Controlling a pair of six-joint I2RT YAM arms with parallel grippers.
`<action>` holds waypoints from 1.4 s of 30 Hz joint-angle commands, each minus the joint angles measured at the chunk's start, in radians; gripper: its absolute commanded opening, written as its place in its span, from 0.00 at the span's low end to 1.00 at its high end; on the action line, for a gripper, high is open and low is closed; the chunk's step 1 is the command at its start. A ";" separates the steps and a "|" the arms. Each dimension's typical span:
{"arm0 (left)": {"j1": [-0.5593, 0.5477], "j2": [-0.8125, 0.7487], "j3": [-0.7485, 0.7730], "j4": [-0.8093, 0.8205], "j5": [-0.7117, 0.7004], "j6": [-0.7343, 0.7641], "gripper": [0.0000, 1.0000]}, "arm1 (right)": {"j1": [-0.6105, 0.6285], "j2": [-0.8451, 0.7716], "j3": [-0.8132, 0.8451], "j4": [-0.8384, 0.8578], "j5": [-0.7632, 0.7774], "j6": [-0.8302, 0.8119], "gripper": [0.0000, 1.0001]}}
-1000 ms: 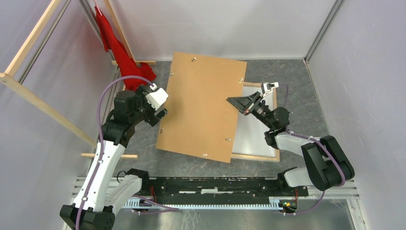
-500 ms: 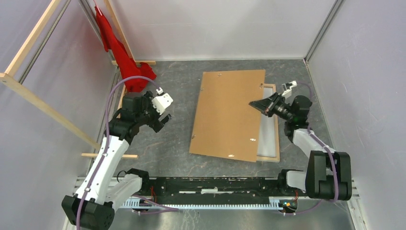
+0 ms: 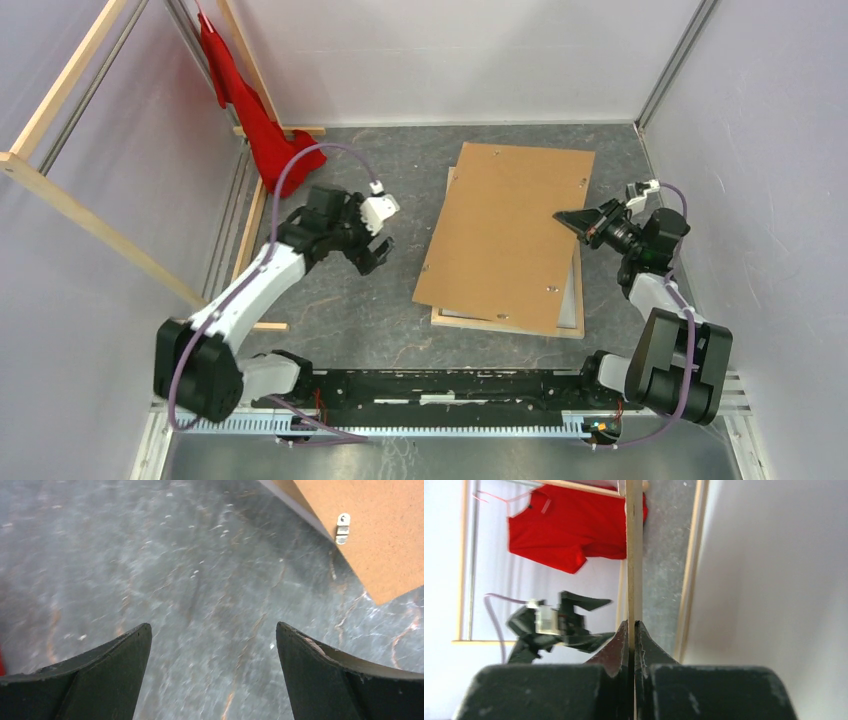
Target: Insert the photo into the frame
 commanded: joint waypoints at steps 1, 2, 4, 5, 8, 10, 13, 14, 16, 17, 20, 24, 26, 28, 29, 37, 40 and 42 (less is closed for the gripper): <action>-0.089 0.173 0.080 0.180 0.045 -0.184 1.00 | -0.045 -0.037 0.003 0.359 -0.054 0.303 0.00; -0.097 0.238 0.101 0.204 0.054 -0.218 1.00 | -0.054 -0.042 0.018 0.347 -0.046 0.307 0.00; -0.118 0.329 0.156 0.224 0.068 -0.259 1.00 | -0.085 -0.054 0.052 0.283 -0.033 0.286 0.00; -0.128 0.370 0.181 0.235 0.070 -0.279 1.00 | -0.100 -0.059 0.071 0.241 -0.033 0.262 0.00; -0.139 0.462 0.239 0.280 0.096 -0.335 1.00 | -0.161 -0.078 0.112 0.094 -0.025 0.161 0.00; -0.146 0.512 0.268 0.311 0.117 -0.368 1.00 | -0.200 -0.079 0.112 0.057 -0.021 0.141 0.00; -0.156 0.588 0.318 0.330 0.142 -0.408 1.00 | -0.236 -0.070 0.096 0.063 -0.012 0.145 0.00; -0.158 0.607 0.331 0.336 0.149 -0.418 1.00 | -0.245 -0.067 0.089 0.063 -0.009 0.141 0.00; -0.164 0.644 0.355 0.352 0.157 -0.427 1.00 | -0.257 -0.060 0.080 0.063 -0.008 0.134 0.00; -0.169 0.661 0.366 0.357 0.157 -0.434 0.99 | -0.264 -0.056 0.077 0.063 -0.008 0.131 0.00; -0.185 0.712 0.399 0.367 0.159 -0.455 0.98 | -0.273 -0.055 0.072 0.063 0.001 0.129 0.00; -0.209 0.761 0.425 0.371 0.145 -0.466 0.94 | -0.275 -0.058 0.080 0.057 0.001 0.123 0.00; -0.215 0.775 0.430 0.371 0.130 -0.463 0.92 | -0.275 -0.060 0.082 0.051 0.002 0.118 0.00; -0.215 0.784 0.427 0.377 0.119 -0.460 0.90 | -0.275 -0.062 0.085 0.033 0.006 0.103 0.00; -0.215 0.787 0.424 0.376 0.115 -0.456 0.88 | -0.274 -0.064 0.088 0.015 0.008 0.092 0.00; -0.214 0.786 0.372 0.373 0.047 -0.426 0.68 | -0.273 -0.079 0.107 -0.083 0.021 0.016 0.00; -0.213 0.782 0.358 0.374 0.038 -0.421 0.64 | -0.273 -0.083 0.110 -0.097 0.024 0.007 0.00; -0.213 0.782 0.352 0.379 0.042 -0.426 0.64 | -0.272 -0.085 0.109 -0.100 0.024 0.005 0.00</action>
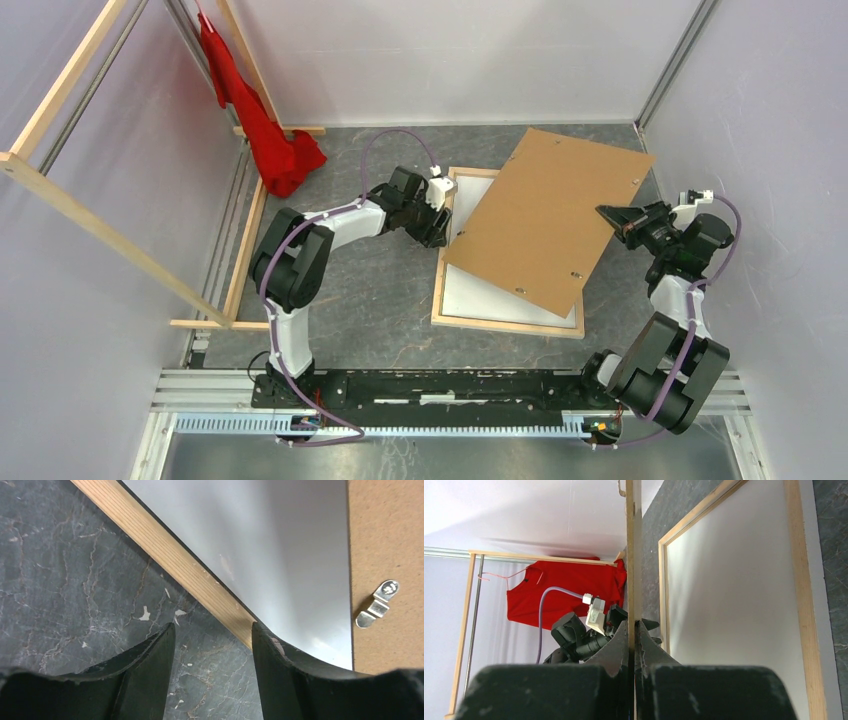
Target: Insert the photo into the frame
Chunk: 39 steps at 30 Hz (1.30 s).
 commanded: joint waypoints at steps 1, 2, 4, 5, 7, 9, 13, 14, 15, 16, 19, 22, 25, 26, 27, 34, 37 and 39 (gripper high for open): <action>0.001 -0.003 -0.016 0.039 -0.008 -0.008 0.64 | -0.002 -0.037 0.047 0.027 -0.014 0.003 0.00; 0.001 -0.001 -0.014 0.039 0.000 -0.020 0.64 | 0.000 -0.038 0.045 0.028 -0.014 0.003 0.00; 0.000 0.001 -0.007 0.040 0.026 -0.041 0.64 | -0.001 -0.040 0.044 0.025 -0.012 -0.001 0.00; 0.001 0.001 -0.004 0.041 0.046 -0.055 0.65 | 0.000 -0.040 0.043 0.023 -0.012 -0.005 0.00; 0.001 0.001 0.007 0.040 0.088 -0.074 0.66 | -0.001 -0.040 0.039 0.021 -0.011 -0.008 0.00; 0.000 0.003 0.012 0.042 0.104 -0.081 0.66 | 0.001 -0.042 0.034 0.020 -0.007 -0.010 0.00; -0.001 0.026 0.020 0.037 0.093 -0.072 0.66 | 0.004 -0.048 0.028 0.020 -0.005 -0.016 0.00; -0.001 0.032 0.018 0.036 0.086 -0.071 0.66 | 0.004 -0.049 0.027 0.019 -0.003 -0.016 0.00; -0.001 0.037 0.020 0.036 0.077 -0.070 0.65 | 0.006 -0.049 0.027 0.020 -0.002 -0.016 0.00; 0.000 0.041 0.021 0.035 0.071 -0.068 0.65 | 0.005 -0.049 0.027 0.020 -0.002 -0.016 0.00; 0.001 0.040 0.016 0.035 0.051 -0.055 0.64 | 0.008 -0.051 0.030 0.019 0.000 -0.016 0.00; 0.003 0.040 0.006 0.042 0.054 -0.043 0.61 | 0.011 -0.055 0.027 0.018 0.001 -0.018 0.00; 0.004 0.047 0.001 0.051 0.043 -0.046 0.53 | 0.015 -0.057 0.021 0.018 0.003 -0.018 0.00; 0.006 0.049 0.001 0.047 0.039 -0.048 0.51 | 0.016 -0.059 0.022 0.018 0.003 -0.018 0.00; 0.012 0.047 0.000 0.046 0.035 -0.049 0.50 | 0.018 -0.060 0.022 0.017 0.003 -0.018 0.00; 0.075 -0.015 -0.067 0.056 0.014 -0.029 0.42 | 0.065 -0.047 0.025 0.011 0.022 -0.035 0.00; 0.101 -0.031 -0.097 0.052 -0.001 -0.005 0.41 | 0.098 -0.037 0.019 0.017 0.031 -0.040 0.00; 0.124 -0.042 -0.112 0.047 -0.002 -0.002 0.41 | 0.134 -0.027 0.020 0.026 0.032 -0.040 0.00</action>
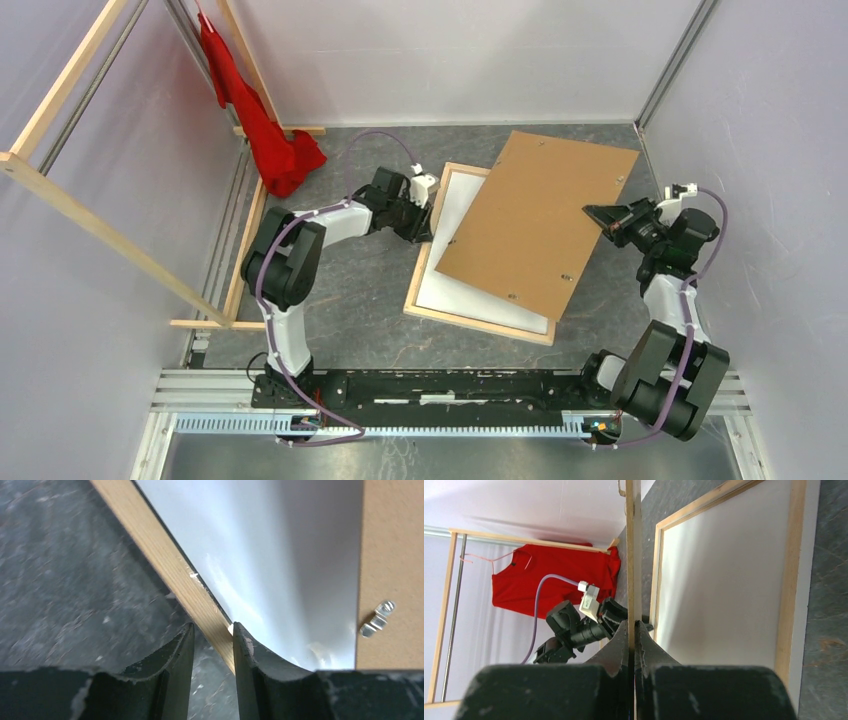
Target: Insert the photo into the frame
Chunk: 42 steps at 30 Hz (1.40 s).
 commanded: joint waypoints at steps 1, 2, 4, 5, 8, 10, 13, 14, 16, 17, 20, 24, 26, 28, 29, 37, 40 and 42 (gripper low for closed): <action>0.057 -0.043 -0.046 -0.020 -0.055 0.036 0.41 | 0.066 0.007 0.023 0.069 -0.013 0.011 0.00; 0.067 -0.052 -0.051 -0.023 -0.055 0.039 0.41 | 0.089 0.015 0.025 0.074 -0.010 0.012 0.00; 0.084 -0.073 -0.068 -0.029 -0.059 0.057 0.40 | 0.133 0.029 0.025 0.092 -0.001 0.020 0.00; 0.090 -0.085 -0.078 -0.034 -0.063 0.066 0.40 | 0.160 0.039 0.024 0.105 0.003 0.026 0.00; 0.120 -0.128 -0.109 -0.050 -0.060 0.077 0.40 | 0.224 0.060 0.008 0.155 0.024 0.059 0.00; 0.140 -0.159 -0.137 -0.057 -0.056 0.078 0.40 | 0.255 0.071 -0.009 0.196 0.041 0.088 0.00; 0.170 -0.212 -0.181 -0.061 -0.050 0.076 0.40 | 0.317 0.091 -0.032 0.261 0.065 0.126 0.00; 0.178 -0.231 -0.200 -0.064 -0.047 0.075 0.40 | 0.338 0.100 -0.040 0.282 0.072 0.141 0.00; 0.191 -0.268 -0.226 -0.074 -0.040 0.079 0.40 | 0.378 0.122 -0.049 0.323 0.085 0.163 0.00; 0.196 -0.288 -0.241 -0.081 -0.039 0.082 0.41 | 0.395 0.134 -0.053 0.343 0.089 0.174 0.00; 0.215 -0.344 -0.283 -0.101 -0.032 0.096 0.41 | 0.443 0.171 -0.061 0.409 0.105 0.213 0.00; 0.243 -0.411 -0.330 -0.123 -0.015 0.112 0.42 | 0.494 0.217 -0.067 0.473 0.118 0.240 0.00; 0.255 -0.430 -0.334 -0.136 -0.002 0.112 0.45 | 0.498 0.238 -0.077 0.514 0.115 0.264 0.00; 0.263 -0.447 -0.320 -0.150 0.011 0.115 0.50 | 0.498 0.254 -0.082 0.551 0.107 0.279 0.00; 0.264 -0.449 -0.305 -0.158 0.017 0.121 0.52 | 0.498 0.263 -0.079 0.548 0.108 0.271 0.00; 0.266 -0.417 -0.246 -0.176 0.000 0.155 0.62 | 0.498 0.311 -0.039 0.455 0.151 0.184 0.00; 0.266 -0.401 -0.233 -0.175 -0.008 0.165 0.62 | 0.497 0.333 -0.027 0.437 0.160 0.172 0.00; 0.266 -0.391 -0.224 -0.175 -0.008 0.176 0.63 | 0.496 0.350 -0.024 0.439 0.163 0.172 0.00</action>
